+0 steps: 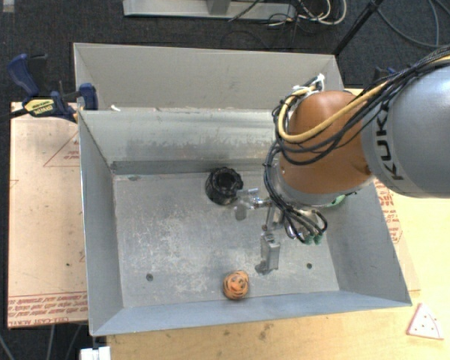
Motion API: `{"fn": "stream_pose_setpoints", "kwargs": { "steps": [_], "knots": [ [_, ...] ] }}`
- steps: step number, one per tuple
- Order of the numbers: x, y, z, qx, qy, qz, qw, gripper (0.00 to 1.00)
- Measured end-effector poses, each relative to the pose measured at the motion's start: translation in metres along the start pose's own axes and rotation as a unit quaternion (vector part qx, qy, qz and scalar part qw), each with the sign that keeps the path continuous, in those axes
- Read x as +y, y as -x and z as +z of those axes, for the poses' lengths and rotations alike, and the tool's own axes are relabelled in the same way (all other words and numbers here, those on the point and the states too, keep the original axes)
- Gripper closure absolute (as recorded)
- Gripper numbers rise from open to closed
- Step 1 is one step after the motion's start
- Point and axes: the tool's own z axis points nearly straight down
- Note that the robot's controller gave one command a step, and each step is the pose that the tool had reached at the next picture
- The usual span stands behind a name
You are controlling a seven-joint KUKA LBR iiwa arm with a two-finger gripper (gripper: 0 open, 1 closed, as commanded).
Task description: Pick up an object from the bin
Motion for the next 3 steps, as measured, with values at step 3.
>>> {"fn": "stream_pose_setpoints", "kwargs": {
  "steps": [3],
  "knots": [
    [0.023,-0.03,0.073,0.0008,0.001,-0.218,0.976,0.0]
  ]
}}
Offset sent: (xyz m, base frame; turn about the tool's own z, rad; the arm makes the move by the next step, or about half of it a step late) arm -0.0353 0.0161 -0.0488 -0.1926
